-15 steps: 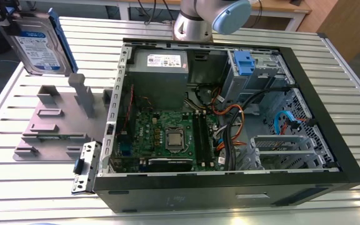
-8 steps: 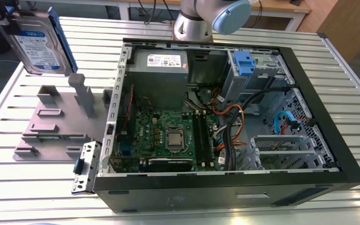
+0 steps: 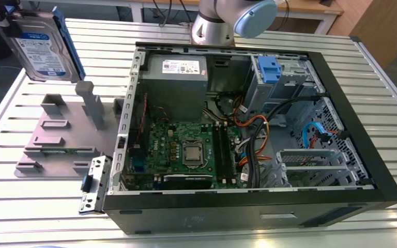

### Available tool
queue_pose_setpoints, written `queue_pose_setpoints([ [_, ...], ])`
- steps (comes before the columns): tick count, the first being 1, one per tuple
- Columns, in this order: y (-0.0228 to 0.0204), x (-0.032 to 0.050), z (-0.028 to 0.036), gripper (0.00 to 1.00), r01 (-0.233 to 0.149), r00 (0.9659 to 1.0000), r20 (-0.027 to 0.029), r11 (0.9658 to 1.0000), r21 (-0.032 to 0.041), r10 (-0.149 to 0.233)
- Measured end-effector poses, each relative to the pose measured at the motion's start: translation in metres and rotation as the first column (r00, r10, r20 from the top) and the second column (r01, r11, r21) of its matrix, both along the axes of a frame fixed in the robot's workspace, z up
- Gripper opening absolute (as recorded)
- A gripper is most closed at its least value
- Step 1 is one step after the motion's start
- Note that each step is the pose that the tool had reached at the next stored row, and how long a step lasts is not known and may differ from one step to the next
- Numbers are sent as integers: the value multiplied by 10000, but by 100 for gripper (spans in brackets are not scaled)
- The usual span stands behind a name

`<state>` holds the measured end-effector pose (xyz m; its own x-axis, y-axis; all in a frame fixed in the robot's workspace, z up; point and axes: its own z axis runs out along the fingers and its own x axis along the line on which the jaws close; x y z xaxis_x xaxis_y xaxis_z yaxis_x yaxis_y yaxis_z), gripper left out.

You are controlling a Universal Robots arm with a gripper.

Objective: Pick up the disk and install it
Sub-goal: 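Pick up the disk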

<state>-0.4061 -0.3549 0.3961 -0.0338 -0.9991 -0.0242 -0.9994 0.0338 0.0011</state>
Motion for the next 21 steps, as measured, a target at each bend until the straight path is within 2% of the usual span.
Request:
queue_pose_setpoints([
  [21, 0, 0, 49, 36, 0, 10000, 0, 10000, 0, 0],
])
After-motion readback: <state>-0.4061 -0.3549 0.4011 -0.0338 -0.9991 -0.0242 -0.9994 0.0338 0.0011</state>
